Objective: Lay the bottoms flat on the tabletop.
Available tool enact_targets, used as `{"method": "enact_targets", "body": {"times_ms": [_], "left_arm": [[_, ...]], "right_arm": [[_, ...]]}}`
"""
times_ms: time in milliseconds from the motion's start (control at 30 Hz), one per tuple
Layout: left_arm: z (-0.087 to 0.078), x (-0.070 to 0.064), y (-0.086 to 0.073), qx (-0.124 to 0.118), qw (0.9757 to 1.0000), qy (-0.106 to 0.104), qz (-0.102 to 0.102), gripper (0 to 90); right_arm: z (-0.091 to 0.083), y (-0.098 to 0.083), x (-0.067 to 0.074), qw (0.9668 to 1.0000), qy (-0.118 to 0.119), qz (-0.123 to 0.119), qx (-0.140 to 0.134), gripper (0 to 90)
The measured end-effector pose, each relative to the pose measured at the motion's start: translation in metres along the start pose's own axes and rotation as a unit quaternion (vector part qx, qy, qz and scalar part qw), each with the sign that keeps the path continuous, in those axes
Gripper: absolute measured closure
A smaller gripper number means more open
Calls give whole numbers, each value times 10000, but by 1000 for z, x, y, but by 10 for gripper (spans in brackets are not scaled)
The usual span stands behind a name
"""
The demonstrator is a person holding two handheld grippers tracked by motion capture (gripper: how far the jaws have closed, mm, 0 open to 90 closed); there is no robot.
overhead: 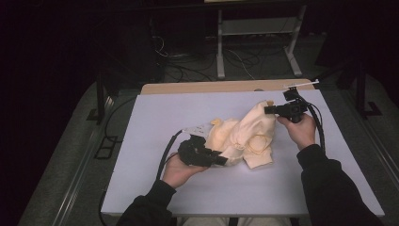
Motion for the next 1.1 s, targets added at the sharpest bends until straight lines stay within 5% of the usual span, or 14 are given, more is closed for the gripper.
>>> {"method": "enact_targets", "body": {"times_ms": [100,233,467,733,1100], "left_arm": [[1,-1,3,95,9999,74,66,668],[-11,-3,11,-178,9998,-122,-26,568],[-32,10,30,-599,9977,276,-161,447],[-31,39,42,-925,9927,658,-413,383],[-28,69,45,-923,9860,1315,-446,262]], "right_arm": [[0,-6,-3,10000,35,34,38,858],[-4,-12,-5,9999,90,88,12,858],[-10,-20,-7,9997,163,171,-59,858],[-13,-26,-10,9994,238,249,-79,858],[-19,-33,-12,9991,311,263,-122,858]]}}
Point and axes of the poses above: each handheld gripper's, and its own axes: z roughly forward along the jaws, y roughly out of its top, x roughly to its left, the point moved 4 cm from there along z, roughly forward along the jaws, and after that the axes turned 15 degrees about -y, right-handed, at the moved point
